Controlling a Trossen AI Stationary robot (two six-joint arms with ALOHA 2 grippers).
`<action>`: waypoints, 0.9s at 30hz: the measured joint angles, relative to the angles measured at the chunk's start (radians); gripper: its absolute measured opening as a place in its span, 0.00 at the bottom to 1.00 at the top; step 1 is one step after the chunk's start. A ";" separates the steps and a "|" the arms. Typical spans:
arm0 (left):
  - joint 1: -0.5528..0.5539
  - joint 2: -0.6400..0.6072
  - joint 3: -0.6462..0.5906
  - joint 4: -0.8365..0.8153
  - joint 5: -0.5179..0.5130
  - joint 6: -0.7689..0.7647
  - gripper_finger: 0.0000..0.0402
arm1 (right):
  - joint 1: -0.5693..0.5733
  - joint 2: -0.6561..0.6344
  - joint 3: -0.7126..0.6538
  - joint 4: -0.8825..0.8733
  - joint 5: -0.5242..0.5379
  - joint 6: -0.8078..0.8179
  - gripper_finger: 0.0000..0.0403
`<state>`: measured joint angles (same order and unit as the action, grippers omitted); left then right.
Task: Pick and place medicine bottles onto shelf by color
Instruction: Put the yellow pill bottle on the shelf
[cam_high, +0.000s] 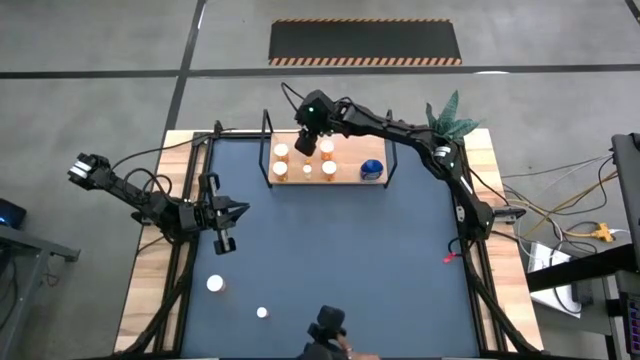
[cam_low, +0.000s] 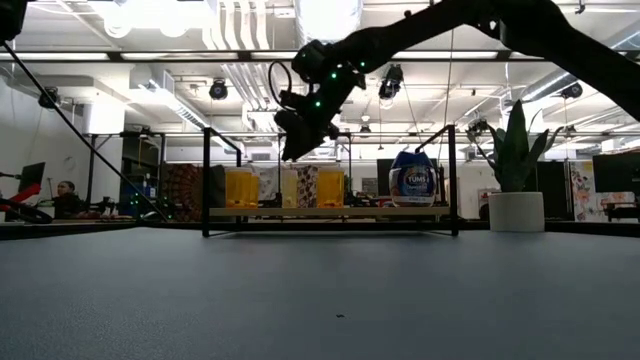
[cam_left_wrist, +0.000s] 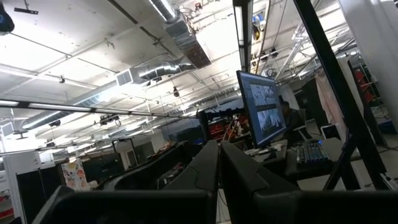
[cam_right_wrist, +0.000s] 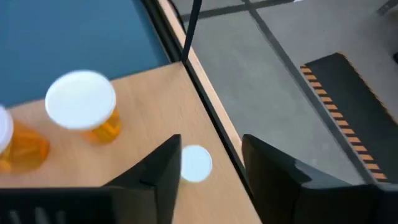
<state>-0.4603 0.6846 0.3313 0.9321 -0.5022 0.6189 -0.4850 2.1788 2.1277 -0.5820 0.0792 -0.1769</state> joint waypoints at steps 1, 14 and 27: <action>0.000 0.000 0.000 0.000 0.000 0.000 0.00 | -0.001 0.000 0.011 -0.019 0.000 -0.019 0.38; 0.000 0.000 0.000 0.000 0.000 0.020 0.00 | -0.024 0.005 -0.003 -0.039 -0.081 -0.069 0.03; 0.000 0.000 0.000 0.000 0.000 0.025 0.00 | -0.023 0.009 -0.078 0.060 -0.090 -0.040 0.03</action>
<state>-0.4603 0.6846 0.3313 0.9325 -0.5022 0.6441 -0.5080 2.1875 2.0492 -0.5218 -0.0105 -0.2173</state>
